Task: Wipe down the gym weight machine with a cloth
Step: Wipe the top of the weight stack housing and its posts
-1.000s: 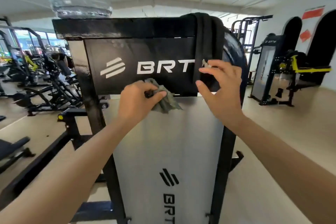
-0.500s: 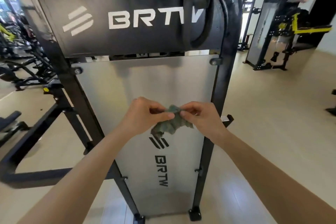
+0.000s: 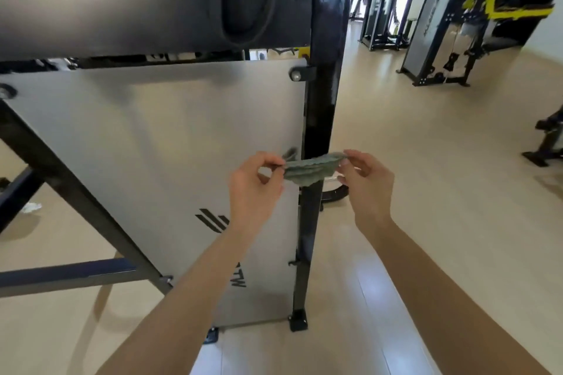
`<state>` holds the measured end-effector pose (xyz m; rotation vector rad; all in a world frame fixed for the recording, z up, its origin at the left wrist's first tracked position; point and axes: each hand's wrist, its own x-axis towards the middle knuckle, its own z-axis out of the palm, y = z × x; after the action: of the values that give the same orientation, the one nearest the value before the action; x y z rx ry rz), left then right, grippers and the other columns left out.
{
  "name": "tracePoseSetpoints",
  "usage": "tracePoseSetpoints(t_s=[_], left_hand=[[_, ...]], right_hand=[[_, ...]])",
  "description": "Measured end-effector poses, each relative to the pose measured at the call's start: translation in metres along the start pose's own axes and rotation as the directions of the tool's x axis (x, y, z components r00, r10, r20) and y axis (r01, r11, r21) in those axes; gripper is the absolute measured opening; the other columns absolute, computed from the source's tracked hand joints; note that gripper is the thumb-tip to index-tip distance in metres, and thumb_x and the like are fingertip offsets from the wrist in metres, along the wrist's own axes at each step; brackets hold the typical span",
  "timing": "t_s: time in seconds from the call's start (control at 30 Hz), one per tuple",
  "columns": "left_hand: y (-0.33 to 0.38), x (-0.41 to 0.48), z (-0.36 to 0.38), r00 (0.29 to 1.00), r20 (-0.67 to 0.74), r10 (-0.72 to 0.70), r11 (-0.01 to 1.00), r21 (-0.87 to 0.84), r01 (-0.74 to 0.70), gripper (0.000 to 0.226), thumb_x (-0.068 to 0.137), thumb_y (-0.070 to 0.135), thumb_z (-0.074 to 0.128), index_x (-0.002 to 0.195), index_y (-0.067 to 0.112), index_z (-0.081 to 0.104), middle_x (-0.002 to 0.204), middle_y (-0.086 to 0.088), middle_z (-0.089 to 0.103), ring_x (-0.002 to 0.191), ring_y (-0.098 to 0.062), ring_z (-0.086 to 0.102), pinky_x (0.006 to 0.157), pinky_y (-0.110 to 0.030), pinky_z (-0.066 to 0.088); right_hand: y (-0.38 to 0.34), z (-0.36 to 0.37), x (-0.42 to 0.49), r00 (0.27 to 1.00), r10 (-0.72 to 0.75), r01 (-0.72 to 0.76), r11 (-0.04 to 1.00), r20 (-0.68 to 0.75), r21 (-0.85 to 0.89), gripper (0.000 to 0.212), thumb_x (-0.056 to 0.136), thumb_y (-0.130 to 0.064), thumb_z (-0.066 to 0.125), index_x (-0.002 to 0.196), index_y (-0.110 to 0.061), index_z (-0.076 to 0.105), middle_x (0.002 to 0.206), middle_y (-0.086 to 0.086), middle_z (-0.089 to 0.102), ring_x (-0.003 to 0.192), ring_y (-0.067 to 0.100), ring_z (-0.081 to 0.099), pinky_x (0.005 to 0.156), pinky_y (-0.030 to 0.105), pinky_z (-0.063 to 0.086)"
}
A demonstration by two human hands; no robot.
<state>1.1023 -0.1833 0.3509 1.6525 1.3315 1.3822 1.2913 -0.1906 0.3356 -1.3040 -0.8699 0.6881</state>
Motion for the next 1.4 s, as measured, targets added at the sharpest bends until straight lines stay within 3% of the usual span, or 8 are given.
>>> tracePoseSetpoints(t_s=[0.1,0.17,0.37,0.53,0.77,1.13,1.3,1.4], left_hand=[[0.001,0.008,0.034,0.996,-0.088,0.019,0.989,-0.144,-0.032,0.024,0.094,-0.007,0.061,0.091,0.016,0.068,0.103,-0.011,0.066,0.071,-0.022,0.072,0.066,-0.026,0.06],[-0.001,0.014,0.053,0.991,-0.109,0.071,0.986,-0.142,-0.087,0.03,0.091,-0.009,0.064,0.097,0.02,0.07,0.105,-0.007,0.065,0.088,-0.018,0.072,0.079,-0.028,0.061],[-0.033,0.008,0.086,0.975,-0.204,0.093,0.994,0.071,-0.079,0.016,0.081,0.007,0.082,0.095,0.013,0.077,0.093,0.005,0.065,0.078,0.001,0.067,0.073,-0.008,0.051],[-0.081,-0.013,0.108,0.957,-0.272,-0.103,0.981,0.132,0.143,0.014,0.079,0.01,0.085,0.088,0.016,0.077,0.086,0.01,0.063,0.074,0.005,0.065,0.068,-0.005,0.048],[-0.15,-0.041,0.14,0.862,-0.335,-0.381,0.885,0.136,0.444,0.012,0.079,0.019,0.085,0.084,0.023,0.074,0.08,0.008,0.07,0.069,0.002,0.062,0.066,-0.007,0.047],[-0.259,-0.083,0.184,0.645,-0.36,-0.674,0.671,0.066,0.739,0.011,0.079,0.026,0.085,0.082,0.021,0.077,0.078,0.008,0.073,0.07,-0.009,0.068,0.069,-0.028,0.058],[-0.283,-0.093,0.191,0.529,-0.332,-0.781,0.569,-0.03,0.821,0.015,0.08,0.03,0.084,0.087,0.018,0.078,0.082,0.007,0.075,0.077,-0.012,0.07,0.073,-0.029,0.058],[-0.29,-0.093,0.193,0.482,-0.306,-0.821,0.543,-0.158,0.825,0.016,0.074,0.034,0.083,0.083,0.024,0.075,0.081,0.006,0.076,0.076,-0.015,0.074,0.076,-0.038,0.063]], right_hand=[[0.003,0.002,0.018,0.996,-0.027,0.022,0.998,0.087,0.06,0.044,0.093,-0.001,0.067,0.134,-0.015,0.06,0.121,-0.004,0.068,0.104,0.013,0.07,0.09,0.028,0.058],[0.006,0.005,0.029,0.987,-0.057,0.051,0.998,0.153,0.041,0.053,0.091,0.003,0.068,0.14,-0.013,0.055,0.123,-0.005,0.066,0.108,0.011,0.068,0.091,0.025,0.056],[0.041,0.005,0.052,0.947,-0.099,0.129,0.988,0.304,-0.08,0.037,0.083,0.006,0.073,0.117,-0.008,0.07,0.107,0.002,0.073,0.098,0.007,0.07,0.084,0.018,0.055],[0.092,0.002,0.052,0.941,-0.032,0.107,0.972,0.336,-0.207,0.035,0.078,0.002,0.08,0.111,-0.006,0.072,0.1,0.003,0.075,0.093,0.008,0.071,0.085,0.024,0.058],[0.162,-0.007,0.05,0.901,0.104,0.079,0.915,0.422,-0.395,0.03,0.077,-0.004,0.084,0.103,-0.012,0.071,0.095,-0.004,0.071,0.088,0.005,0.068,0.078,0.019,0.058],[0.267,-0.004,0.043,0.76,0.559,-0.241,0.716,0.332,-0.655,0.027,0.08,-0.003,0.081,0.099,-0.016,0.069,0.1,0.004,0.071,0.088,0.02,0.07,0.079,0.036,0.063],[0.285,0.005,0.034,0.544,0.823,-0.671,0.544,0.165,-0.504,0.026,0.086,0.011,0.069,0.108,-0.003,0.064,0.108,0.016,0.068,0.09,0.031,0.073,0.074,0.036,0.064],[0.28,0.008,0.031,0.492,0.859,-0.778,0.508,0.145,-0.37,0.028,0.088,0.011,0.067,0.115,0.003,0.061,0.11,0.018,0.066,0.094,0.032,0.072,0.081,0.037,0.063]])
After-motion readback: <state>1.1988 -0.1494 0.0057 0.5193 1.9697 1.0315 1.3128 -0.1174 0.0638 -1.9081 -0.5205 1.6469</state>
